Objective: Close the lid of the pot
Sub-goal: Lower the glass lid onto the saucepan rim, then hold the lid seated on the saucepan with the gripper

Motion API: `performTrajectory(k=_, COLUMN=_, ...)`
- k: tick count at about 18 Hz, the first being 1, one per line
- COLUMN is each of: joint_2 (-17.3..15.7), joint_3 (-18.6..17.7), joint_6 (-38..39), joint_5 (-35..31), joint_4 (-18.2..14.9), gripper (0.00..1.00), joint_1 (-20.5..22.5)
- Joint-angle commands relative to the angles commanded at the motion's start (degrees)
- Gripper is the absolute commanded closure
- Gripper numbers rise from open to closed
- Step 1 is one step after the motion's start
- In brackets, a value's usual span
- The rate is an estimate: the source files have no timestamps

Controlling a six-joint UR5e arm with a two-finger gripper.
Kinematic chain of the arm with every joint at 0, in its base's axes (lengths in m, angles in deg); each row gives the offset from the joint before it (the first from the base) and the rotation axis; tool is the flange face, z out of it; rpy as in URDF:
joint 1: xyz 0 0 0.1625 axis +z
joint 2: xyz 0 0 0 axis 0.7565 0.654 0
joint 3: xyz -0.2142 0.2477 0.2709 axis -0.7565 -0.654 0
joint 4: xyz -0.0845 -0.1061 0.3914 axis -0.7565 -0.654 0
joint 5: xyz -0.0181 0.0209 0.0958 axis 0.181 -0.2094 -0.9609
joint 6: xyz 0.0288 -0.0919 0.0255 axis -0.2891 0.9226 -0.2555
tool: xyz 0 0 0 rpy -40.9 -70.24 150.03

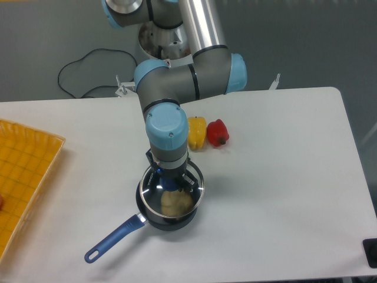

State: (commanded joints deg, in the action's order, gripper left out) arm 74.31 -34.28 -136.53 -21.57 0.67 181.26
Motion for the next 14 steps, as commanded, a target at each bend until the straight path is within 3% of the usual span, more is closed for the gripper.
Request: performTrajectory(k=14, joint_2=0.71, joint_3=0.35, joint_6=1.23, joint_5=0.26, joint_4=0.44, gripper=0.55, joint_1=-0.88)
